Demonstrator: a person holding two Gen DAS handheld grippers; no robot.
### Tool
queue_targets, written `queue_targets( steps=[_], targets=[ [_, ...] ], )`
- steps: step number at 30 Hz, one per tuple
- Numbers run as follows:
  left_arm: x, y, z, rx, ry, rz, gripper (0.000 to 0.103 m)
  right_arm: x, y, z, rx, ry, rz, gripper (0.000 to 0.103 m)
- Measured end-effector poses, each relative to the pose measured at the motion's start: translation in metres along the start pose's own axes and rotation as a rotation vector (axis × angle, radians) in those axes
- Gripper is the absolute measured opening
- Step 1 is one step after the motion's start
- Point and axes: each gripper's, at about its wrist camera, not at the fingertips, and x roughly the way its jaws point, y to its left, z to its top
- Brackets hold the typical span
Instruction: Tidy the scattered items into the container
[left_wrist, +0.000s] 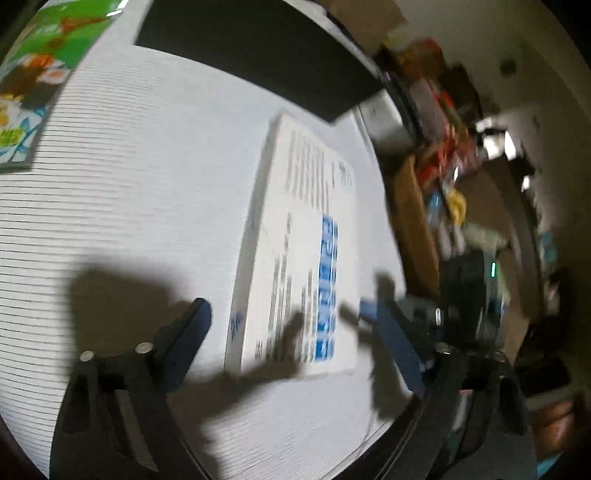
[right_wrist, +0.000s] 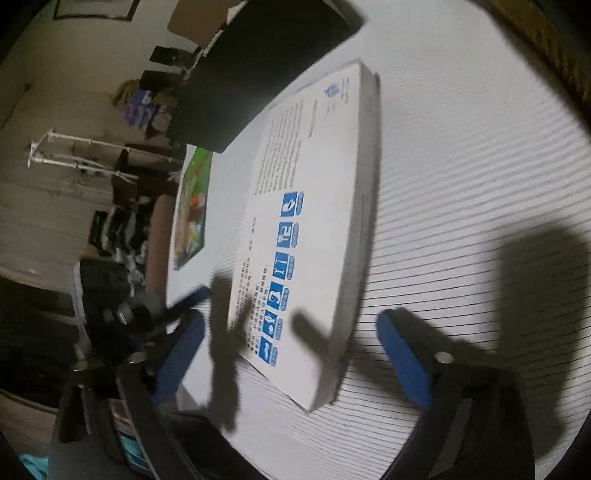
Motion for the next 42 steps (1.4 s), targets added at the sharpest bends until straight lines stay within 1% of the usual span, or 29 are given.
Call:
queue_targets(
  steps=[1, 2, 4, 5, 7, 9, 11, 12, 13, 14, 15, 16, 18, 19, 20, 24, 26, 30, 33, 36, 38, 40, 42],
  targets=[
    [0.005, -0.005, -0.004, 0.031, 0.015, 0.026, 0.071, 0.005, 0.003, 0.003, 0.019, 0.001, 0.021, 0.084],
    [0.010, -0.006, -0.007, 0.050, 0.028, 0.055, 0.065, 0.008, 0.003, 0.002, 0.036, 0.002, 0.041, 0.084],
    [0.020, -0.006, -0.012, 0.090, 0.038, 0.177, 0.054, 0.006, -0.001, 0.003, 0.070, -0.008, 0.075, 0.085],
    [0.021, -0.004, -0.014, 0.088, 0.042, 0.204, 0.054, 0.005, -0.001, 0.004, 0.082, -0.012, 0.104, 0.085],
    [0.022, 0.000, -0.015, 0.085, 0.038, 0.190, 0.056, 0.000, 0.004, 0.006, 0.079, -0.030, 0.130, 0.086],
    [0.021, 0.002, -0.014, 0.073, 0.041, 0.169, 0.057, -0.004, 0.016, 0.009, 0.056, -0.060, 0.135, 0.087],
    [0.020, 0.000, -0.014, 0.066, 0.044, 0.162, 0.061, -0.005, 0.030, 0.012, 0.033, -0.084, 0.148, 0.088],
    [0.020, -0.004, -0.015, 0.079, 0.055, 0.153, 0.061, -0.001, 0.040, 0.014, 0.019, -0.076, 0.192, 0.084],
    [0.024, -0.010, -0.018, 0.099, 0.070, 0.138, 0.061, 0.006, 0.051, 0.014, 0.011, -0.042, 0.262, 0.083],
    [0.028, -0.016, -0.021, 0.125, 0.075, 0.152, 0.061, 0.015, 0.067, 0.012, -0.020, -0.011, 0.277, 0.082],
    [0.028, -0.022, -0.026, 0.158, 0.076, 0.191, 0.061, 0.022, 0.086, 0.009, -0.081, -0.005, 0.217, 0.082],
    [0.027, -0.025, -0.029, 0.176, 0.070, 0.231, 0.061, 0.026, 0.102, 0.006, -0.135, -0.013, 0.180, 0.082],
    [0.021, -0.026, -0.031, 0.204, 0.054, 0.307, 0.061, 0.025, 0.112, 0.009, -0.156, -0.023, 0.187, 0.082],
    [0.018, -0.025, -0.031, 0.218, 0.040, 0.336, 0.062, 0.019, 0.111, 0.013, -0.166, -0.044, 0.166, 0.082],
    [0.013, -0.023, -0.029, 0.215, 0.030, 0.346, 0.062, 0.012, 0.105, 0.016, -0.165, -0.064, 0.142, 0.082],
    [0.005, -0.013, -0.024, 0.184, 0.021, 0.339, 0.062, -0.007, 0.075, 0.026, -0.104, -0.144, 0.037, 0.082],
    [0.001, -0.008, -0.023, 0.185, 0.018, 0.330, 0.062, -0.009, 0.064, 0.024, -0.075, -0.157, -0.009, 0.082],
    [-0.002, -0.009, -0.025, 0.187, 0.011, 0.322, 0.062, -0.006, 0.048, 0.021, -0.045, -0.152, -0.082, 0.082],
    [-0.001, -0.010, -0.026, 0.188, 0.012, 0.325, 0.062, 0.000, 0.039, 0.021, -0.011, -0.135, -0.097, 0.082],
    [0.000, -0.010, -0.024, 0.184, 0.012, 0.331, 0.062, 0.009, 0.035, 0.020, 0.014, -0.111, -0.086, 0.082],
    [0.000, -0.008, -0.023, 0.180, 0.008, 0.345, 0.062, 0.018, 0.036, 0.018, 0.018, -0.099, -0.091, 0.082],
    [0.001, -0.002, -0.019, 0.169, 0.002, 0.375, 0.062, 0.020, 0.034, 0.018, 0.026, -0.094, -0.095, 0.082],
    [-0.002, 0.006, -0.017, 0.148, -0.014, 0.390, 0.065, 0.021, 0.031, 0.018, 0.027, -0.091, -0.124, 0.082]
  ],
)
